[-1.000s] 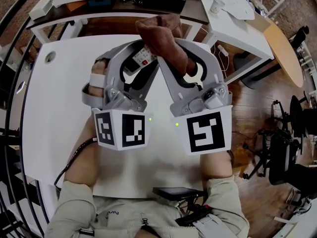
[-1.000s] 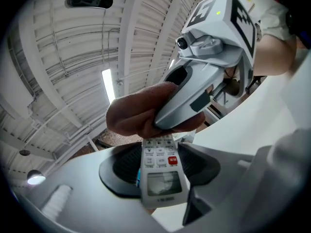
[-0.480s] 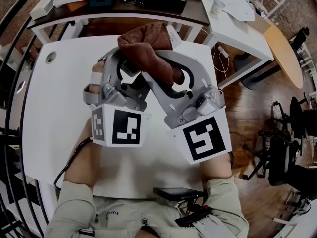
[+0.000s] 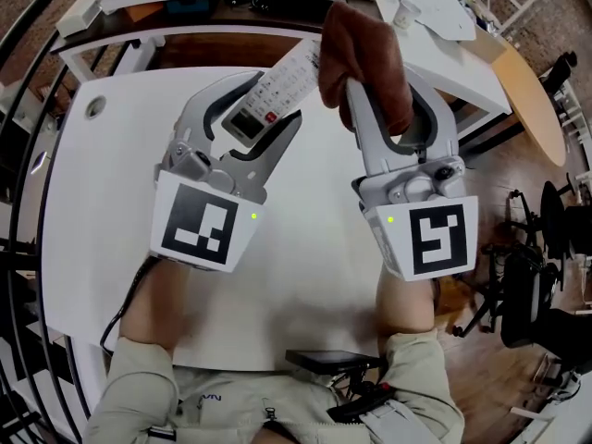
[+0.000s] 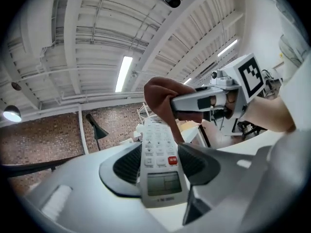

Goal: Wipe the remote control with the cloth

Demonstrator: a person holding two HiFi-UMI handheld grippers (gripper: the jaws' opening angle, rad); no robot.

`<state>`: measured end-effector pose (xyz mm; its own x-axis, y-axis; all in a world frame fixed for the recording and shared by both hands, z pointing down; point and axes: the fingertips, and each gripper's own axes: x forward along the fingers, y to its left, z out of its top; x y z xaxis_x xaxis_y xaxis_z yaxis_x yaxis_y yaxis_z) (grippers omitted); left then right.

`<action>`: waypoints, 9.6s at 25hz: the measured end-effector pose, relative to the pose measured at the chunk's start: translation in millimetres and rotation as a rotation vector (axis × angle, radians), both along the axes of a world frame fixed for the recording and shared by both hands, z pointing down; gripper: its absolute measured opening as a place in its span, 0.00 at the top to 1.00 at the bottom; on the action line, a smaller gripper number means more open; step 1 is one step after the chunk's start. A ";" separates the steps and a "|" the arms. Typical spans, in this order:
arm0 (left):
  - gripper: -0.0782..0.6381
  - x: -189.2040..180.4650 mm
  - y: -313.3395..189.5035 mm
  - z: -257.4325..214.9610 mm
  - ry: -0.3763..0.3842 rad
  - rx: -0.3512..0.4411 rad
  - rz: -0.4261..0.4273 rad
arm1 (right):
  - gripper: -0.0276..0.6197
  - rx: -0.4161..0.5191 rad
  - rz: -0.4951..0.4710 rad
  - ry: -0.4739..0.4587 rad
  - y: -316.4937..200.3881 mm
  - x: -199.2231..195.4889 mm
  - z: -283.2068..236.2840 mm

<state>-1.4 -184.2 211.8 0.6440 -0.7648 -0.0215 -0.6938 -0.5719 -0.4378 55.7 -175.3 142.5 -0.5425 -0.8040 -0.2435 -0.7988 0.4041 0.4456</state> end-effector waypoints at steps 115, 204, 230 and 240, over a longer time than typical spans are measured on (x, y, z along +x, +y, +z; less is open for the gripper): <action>0.55 -15.4 39.1 -60.7 0.939 -0.579 0.742 | 0.79 0.053 -0.058 0.079 11.2 -18.2 7.6; 0.55 -65.5 -4.6 -45.5 0.887 -0.394 0.347 | 0.79 0.123 -0.234 0.707 56.4 -112.5 99.5; 0.55 -24.4 1.9 -18.1 0.302 -0.111 0.108 | 0.79 0.145 0.159 0.276 7.4 -5.2 8.9; 0.55 -9.7 1.5 -6.7 0.206 -0.094 0.076 | 0.79 0.070 0.106 0.451 1.0 -26.1 42.7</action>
<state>-11.1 -182.7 205.1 0.6891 -0.7191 -0.0893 -0.7163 -0.6573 -0.2341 29.6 -174.3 185.1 -0.5221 -0.8509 -0.0581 -0.5547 0.2870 0.7810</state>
